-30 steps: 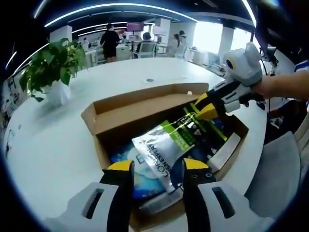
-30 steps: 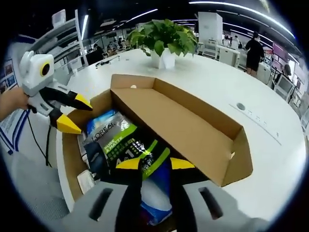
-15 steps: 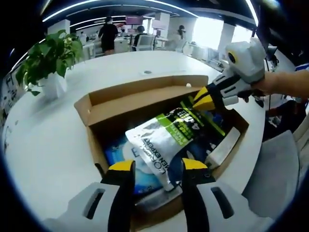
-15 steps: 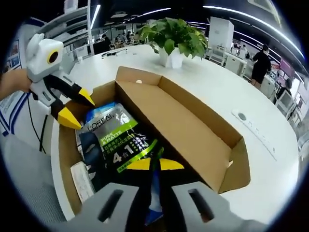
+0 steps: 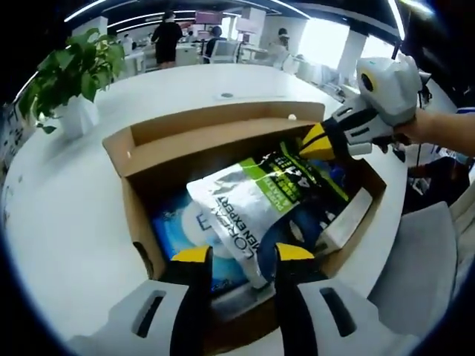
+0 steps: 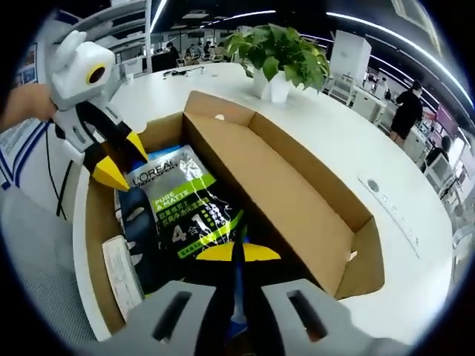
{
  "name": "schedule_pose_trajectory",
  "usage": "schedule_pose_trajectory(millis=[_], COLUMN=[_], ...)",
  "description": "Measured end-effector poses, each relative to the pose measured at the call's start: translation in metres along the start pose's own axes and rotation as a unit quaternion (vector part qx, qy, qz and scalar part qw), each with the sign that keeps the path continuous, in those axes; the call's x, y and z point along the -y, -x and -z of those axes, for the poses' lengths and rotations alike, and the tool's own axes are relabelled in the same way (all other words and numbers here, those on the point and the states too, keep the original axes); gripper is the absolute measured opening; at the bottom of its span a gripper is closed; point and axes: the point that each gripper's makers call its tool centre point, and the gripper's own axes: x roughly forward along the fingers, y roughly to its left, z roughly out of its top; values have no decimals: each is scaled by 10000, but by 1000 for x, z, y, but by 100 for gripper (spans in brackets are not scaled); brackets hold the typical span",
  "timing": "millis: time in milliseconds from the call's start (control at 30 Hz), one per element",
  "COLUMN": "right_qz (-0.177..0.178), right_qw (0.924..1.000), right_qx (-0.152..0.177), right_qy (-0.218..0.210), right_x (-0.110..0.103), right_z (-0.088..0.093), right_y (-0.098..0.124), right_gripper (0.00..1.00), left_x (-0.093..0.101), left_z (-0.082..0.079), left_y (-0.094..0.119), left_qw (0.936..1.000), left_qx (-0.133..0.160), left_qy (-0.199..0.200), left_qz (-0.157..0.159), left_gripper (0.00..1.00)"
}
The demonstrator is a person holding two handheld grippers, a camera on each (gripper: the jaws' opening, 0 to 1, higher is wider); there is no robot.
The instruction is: Operate the shoe box by opening the lid, removing the specified soft item, and placing it in the target area until the item is outside and the box remains undamaged.
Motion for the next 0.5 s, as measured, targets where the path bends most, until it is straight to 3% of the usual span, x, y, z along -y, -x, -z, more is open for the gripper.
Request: schedule_pose_trajectory(millis=[200,400,500], right_qz=[-1,-46,-30], right_qw=[9999,9988,9982], right_qx=[-5,79,111], right_qy=[-103,-489,-584], right_x=[0,0,0], right_z=[1,1,0], right_y=[0,0,2], right_gripper=[0,0,0], left_x=[2,3,3], left_z=[6,8,5], left_y=[-6,-8,-8], left_qw=[9999,9998,9999], left_qx=[-87,-144,-127], left_qy=[63,-105,-5], left_qz=[124,95,75], left_gripper=[14,2,0])
